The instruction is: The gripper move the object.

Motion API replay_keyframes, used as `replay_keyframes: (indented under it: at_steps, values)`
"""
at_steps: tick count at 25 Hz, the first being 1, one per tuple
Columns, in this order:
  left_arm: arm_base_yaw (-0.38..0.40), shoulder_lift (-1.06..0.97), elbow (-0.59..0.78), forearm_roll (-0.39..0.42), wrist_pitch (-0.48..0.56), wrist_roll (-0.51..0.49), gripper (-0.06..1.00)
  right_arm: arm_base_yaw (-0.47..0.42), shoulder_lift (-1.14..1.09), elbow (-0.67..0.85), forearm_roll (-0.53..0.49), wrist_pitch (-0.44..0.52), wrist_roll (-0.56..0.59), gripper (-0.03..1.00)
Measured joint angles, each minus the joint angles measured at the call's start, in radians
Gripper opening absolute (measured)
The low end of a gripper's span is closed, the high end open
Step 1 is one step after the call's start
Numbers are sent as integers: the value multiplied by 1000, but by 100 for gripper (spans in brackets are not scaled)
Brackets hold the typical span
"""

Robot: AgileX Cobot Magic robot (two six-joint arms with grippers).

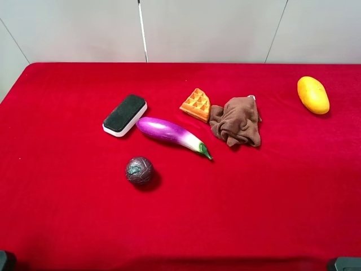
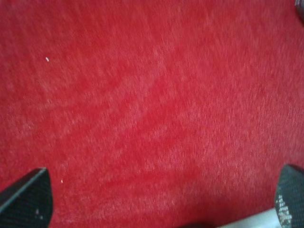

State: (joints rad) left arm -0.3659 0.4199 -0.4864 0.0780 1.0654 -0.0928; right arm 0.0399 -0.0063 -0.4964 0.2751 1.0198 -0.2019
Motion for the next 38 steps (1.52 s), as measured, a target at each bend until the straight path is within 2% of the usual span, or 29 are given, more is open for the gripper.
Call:
replay_keyframes:
  at_steps: [9, 16, 20, 38]
  values:
    - [253, -221, 4, -39, 0, 56, 92, 0, 0, 0, 0, 0, 0, 63]
    - [385, -423, 5, -50, 1, 68, 92, 0, 0, 0, 0, 0, 0, 63]
    - [410, -424, 5, -56, 1, 75, 92, 0, 0, 0, 0, 0, 0, 63]
    - [410, -424, 5, -57, 1, 76, 92, 0, 0, 0, 1, 0, 0, 63]
